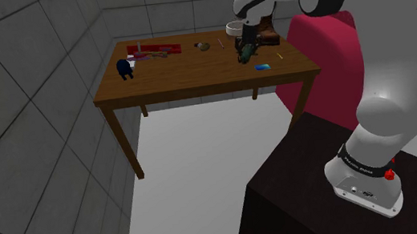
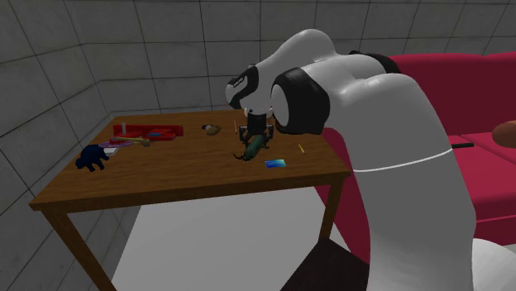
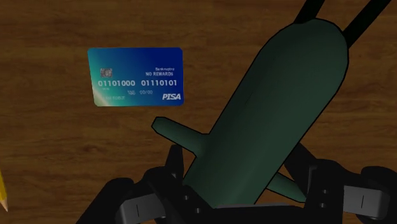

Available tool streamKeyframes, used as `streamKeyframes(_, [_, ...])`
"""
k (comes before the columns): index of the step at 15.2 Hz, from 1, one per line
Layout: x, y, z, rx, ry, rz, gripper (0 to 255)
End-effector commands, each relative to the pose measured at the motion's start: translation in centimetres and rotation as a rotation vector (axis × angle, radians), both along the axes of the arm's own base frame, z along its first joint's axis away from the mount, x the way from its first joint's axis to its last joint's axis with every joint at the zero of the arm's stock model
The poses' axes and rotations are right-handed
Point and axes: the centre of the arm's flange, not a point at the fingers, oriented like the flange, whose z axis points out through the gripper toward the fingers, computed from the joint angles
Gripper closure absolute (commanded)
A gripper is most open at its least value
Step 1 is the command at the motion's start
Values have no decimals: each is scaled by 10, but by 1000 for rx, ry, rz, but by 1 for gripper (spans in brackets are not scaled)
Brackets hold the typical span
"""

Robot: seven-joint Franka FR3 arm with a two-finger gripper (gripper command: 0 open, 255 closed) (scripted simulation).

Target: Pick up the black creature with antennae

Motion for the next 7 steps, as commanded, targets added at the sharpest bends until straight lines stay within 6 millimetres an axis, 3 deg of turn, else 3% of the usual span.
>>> streamKeyframes(1, [1,0,10,0,0,0,255])
streamKeyframes(5, [1,0,31,0,0,0,255])
streamKeyframes(7, [1,0,32,0,0,0,255])
